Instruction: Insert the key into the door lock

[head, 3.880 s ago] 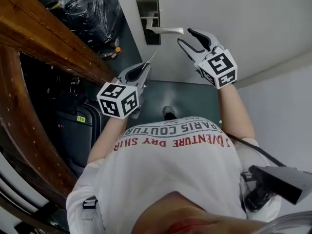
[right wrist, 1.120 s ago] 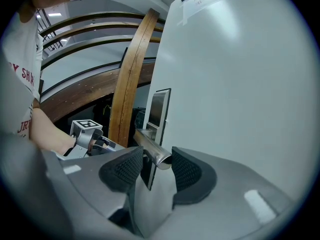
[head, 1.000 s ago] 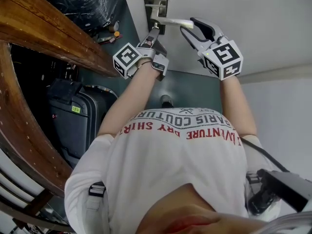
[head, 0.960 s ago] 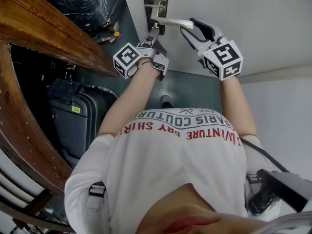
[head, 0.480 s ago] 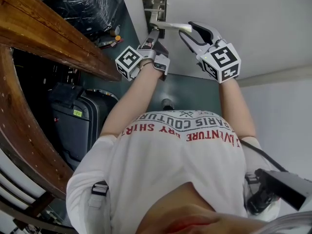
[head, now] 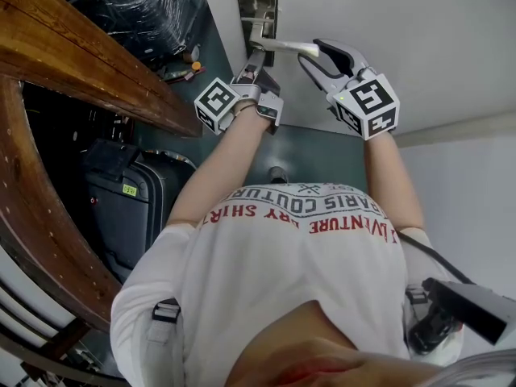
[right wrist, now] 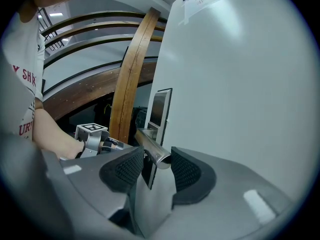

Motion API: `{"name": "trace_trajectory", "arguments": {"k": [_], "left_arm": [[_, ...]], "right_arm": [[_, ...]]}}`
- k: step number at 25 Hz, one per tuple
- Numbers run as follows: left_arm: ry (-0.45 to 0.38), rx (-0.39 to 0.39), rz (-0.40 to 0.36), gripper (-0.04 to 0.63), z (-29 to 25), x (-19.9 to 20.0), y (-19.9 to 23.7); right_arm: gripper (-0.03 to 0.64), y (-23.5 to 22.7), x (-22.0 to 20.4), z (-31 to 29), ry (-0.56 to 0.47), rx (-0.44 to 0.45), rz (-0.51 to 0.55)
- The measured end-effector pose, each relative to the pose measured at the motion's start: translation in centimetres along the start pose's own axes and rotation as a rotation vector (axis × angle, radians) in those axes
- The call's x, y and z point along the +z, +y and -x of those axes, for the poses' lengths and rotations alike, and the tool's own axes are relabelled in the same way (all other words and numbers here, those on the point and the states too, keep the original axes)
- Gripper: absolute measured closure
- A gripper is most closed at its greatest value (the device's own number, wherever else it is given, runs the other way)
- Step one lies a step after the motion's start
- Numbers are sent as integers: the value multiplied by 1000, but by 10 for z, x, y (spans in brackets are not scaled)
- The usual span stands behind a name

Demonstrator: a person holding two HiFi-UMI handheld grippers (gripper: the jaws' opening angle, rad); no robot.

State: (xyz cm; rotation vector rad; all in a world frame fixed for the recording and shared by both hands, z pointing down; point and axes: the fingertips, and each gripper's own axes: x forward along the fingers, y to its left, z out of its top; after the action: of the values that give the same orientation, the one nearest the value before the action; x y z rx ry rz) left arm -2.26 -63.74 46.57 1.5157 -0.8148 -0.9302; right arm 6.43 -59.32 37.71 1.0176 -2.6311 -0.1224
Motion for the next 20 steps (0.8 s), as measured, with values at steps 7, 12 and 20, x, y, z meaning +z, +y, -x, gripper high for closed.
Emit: {"name": "trace_trajectory", "arguments": {"k": [7, 12, 20], "left_arm": [[166, 23, -335, 503, 14, -1, 2], [354, 73, -798, 503, 77, -15, -43], [644, -86, -1324, 594, 212, -115, -151]], "right_arm": [[453, -10, -5, 6, 0, -77, -35], [456, 36, 2, 45, 48, -10, -82], [615, 186, 18, 136, 64, 163, -172]]}}
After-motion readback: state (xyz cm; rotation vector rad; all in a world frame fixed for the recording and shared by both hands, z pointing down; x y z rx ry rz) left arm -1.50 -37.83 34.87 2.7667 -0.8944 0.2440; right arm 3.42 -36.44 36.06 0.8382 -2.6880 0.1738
